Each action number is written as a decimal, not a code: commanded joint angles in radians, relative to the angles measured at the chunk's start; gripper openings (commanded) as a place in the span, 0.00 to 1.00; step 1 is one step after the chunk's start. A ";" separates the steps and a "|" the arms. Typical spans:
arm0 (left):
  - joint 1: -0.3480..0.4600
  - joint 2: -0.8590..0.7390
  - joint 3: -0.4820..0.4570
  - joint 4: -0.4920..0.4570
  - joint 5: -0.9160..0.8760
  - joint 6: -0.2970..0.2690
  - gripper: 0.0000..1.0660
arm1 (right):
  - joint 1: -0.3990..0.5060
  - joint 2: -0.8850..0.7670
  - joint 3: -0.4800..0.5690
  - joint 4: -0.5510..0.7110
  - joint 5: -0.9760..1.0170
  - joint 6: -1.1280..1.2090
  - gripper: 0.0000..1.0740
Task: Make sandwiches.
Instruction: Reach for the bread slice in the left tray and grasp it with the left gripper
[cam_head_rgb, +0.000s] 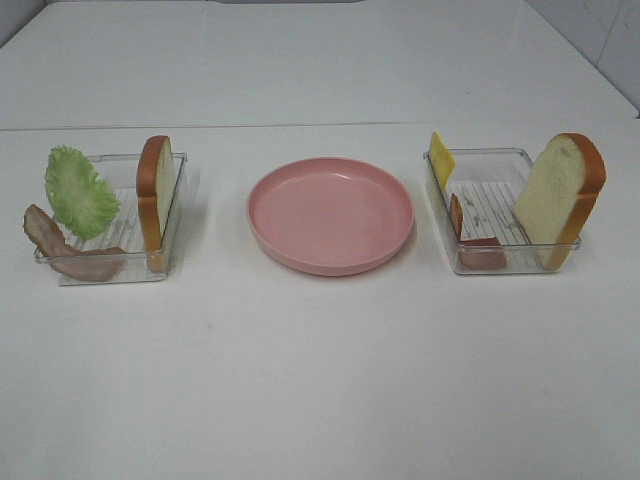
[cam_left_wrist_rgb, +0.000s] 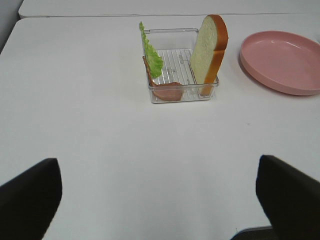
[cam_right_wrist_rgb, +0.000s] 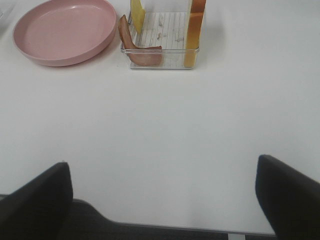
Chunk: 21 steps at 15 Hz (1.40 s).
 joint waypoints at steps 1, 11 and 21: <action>0.005 -0.002 0.002 -0.004 -0.008 -0.003 0.95 | -0.002 -0.029 0.004 0.001 -0.008 -0.004 0.90; 0.005 0.937 -0.534 0.003 0.234 0.003 0.95 | -0.002 -0.029 0.004 0.001 -0.008 -0.004 0.90; -0.243 1.808 -1.129 0.011 0.233 -0.134 0.95 | -0.002 -0.029 0.004 0.001 -0.008 -0.004 0.90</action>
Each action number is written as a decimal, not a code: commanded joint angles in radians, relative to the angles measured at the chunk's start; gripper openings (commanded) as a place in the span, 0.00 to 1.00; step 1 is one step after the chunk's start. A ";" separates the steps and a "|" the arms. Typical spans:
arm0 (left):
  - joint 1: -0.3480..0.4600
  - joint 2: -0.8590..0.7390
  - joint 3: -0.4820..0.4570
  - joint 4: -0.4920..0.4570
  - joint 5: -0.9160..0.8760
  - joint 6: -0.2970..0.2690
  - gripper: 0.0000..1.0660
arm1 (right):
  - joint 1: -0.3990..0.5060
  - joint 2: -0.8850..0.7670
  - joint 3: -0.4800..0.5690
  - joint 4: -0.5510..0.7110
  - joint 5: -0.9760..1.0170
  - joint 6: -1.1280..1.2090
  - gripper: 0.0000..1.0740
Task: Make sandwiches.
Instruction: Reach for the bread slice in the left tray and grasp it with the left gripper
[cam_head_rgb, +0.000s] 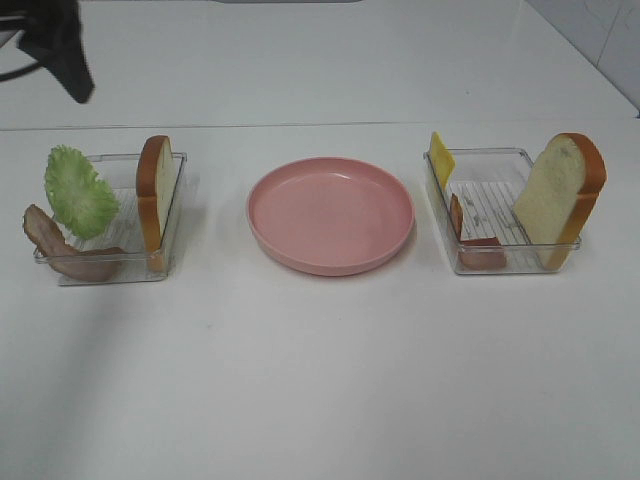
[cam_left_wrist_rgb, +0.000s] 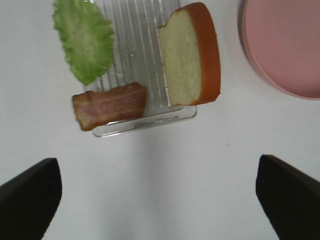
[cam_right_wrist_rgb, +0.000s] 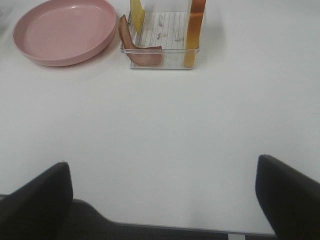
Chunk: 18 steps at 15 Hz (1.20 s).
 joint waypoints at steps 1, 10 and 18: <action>-0.067 0.142 -0.093 0.012 0.101 -0.063 0.95 | -0.002 -0.029 0.004 0.001 -0.008 -0.004 0.90; -0.120 0.472 -0.301 0.037 0.101 -0.110 0.95 | -0.002 -0.029 0.004 0.001 -0.008 -0.004 0.90; -0.120 0.542 -0.302 0.042 0.089 -0.086 0.94 | -0.002 -0.029 0.004 0.001 -0.008 -0.004 0.90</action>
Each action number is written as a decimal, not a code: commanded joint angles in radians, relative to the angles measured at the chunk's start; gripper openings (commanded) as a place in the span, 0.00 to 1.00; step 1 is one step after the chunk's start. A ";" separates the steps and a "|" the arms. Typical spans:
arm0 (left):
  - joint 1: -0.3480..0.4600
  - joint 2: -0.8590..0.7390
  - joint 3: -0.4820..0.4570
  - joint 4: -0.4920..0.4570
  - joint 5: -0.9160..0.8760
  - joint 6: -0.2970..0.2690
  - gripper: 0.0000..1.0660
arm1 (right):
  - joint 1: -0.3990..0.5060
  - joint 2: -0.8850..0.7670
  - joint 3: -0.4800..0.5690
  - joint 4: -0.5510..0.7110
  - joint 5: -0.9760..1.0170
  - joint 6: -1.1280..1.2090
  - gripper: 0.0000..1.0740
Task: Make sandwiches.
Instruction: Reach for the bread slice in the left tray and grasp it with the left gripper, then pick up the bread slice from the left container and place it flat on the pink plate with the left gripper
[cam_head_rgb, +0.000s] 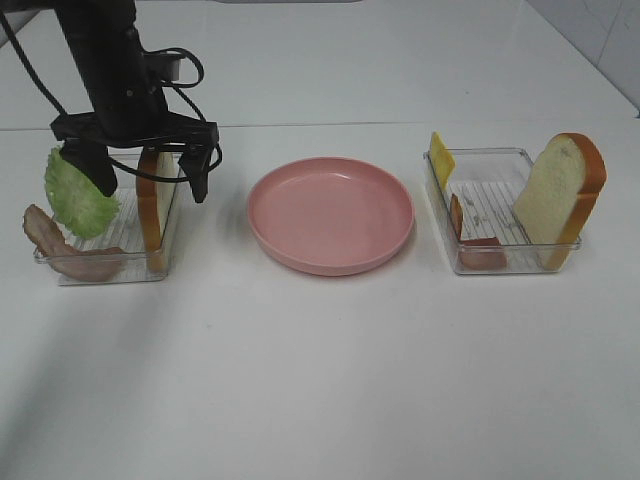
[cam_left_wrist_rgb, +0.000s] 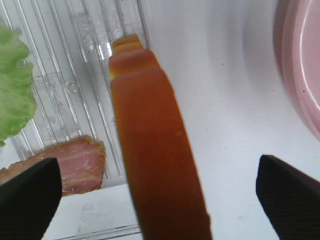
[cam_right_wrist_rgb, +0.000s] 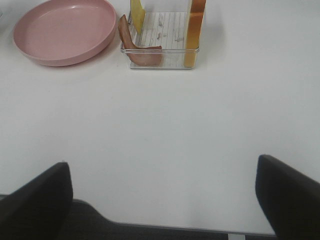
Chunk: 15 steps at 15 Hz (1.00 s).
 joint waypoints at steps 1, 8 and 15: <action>-0.006 0.015 -0.004 -0.008 0.088 0.007 0.93 | -0.002 -0.029 0.004 0.001 -0.008 -0.004 0.90; -0.006 0.019 -0.004 0.010 0.050 0.008 0.06 | -0.002 -0.029 0.004 0.001 -0.008 -0.004 0.90; -0.006 0.001 -0.004 0.000 0.063 -0.020 0.00 | -0.002 -0.029 0.004 0.001 -0.008 -0.004 0.90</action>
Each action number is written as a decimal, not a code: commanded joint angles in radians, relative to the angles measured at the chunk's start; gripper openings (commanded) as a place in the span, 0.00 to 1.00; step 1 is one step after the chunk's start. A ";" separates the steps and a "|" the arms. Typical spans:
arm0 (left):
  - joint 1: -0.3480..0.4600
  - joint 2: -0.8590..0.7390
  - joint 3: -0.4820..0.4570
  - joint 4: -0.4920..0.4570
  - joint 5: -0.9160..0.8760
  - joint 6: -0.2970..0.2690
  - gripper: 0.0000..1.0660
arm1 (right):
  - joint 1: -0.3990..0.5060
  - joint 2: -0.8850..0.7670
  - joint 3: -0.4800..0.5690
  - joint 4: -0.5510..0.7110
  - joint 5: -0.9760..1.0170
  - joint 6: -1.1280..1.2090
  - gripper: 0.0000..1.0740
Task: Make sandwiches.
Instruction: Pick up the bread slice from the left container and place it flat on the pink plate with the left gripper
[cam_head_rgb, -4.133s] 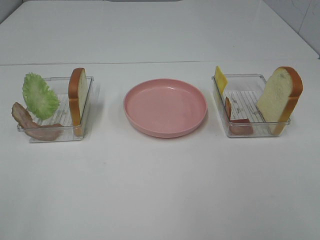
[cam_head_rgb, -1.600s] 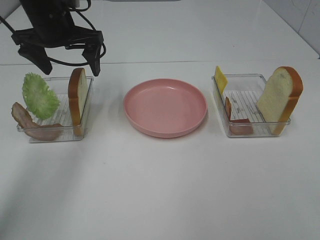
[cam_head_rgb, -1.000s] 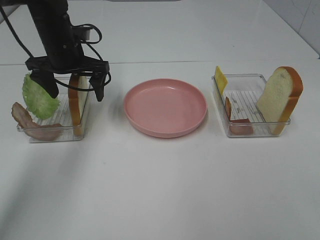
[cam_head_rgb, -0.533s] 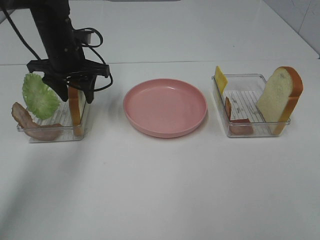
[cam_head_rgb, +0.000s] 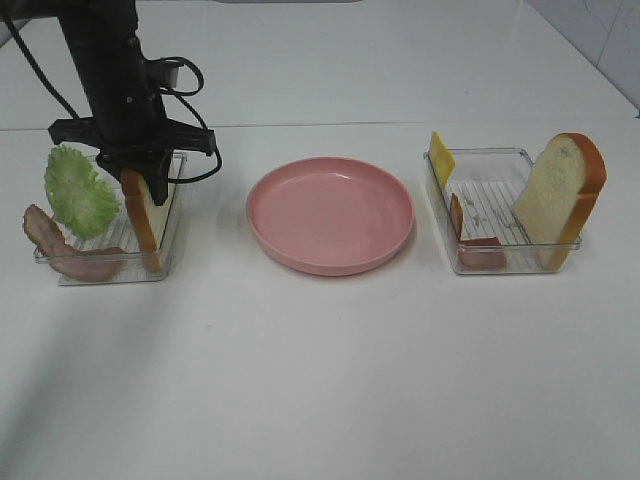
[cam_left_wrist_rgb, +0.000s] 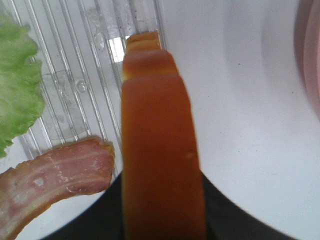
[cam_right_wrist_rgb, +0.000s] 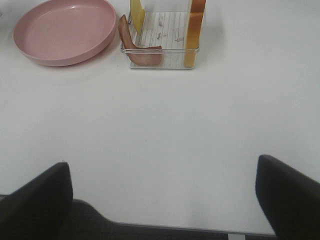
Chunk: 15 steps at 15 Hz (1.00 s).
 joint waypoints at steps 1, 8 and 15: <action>-0.007 -0.035 -0.001 -0.020 0.067 -0.004 0.00 | -0.002 -0.029 0.004 0.001 -0.008 -0.004 0.90; -0.007 -0.280 -0.001 -0.052 0.054 -0.024 0.00 | -0.002 -0.029 0.004 0.001 -0.008 -0.004 0.90; -0.007 -0.146 -0.001 -0.671 -0.176 0.225 0.00 | -0.002 -0.029 0.004 0.001 -0.008 -0.003 0.90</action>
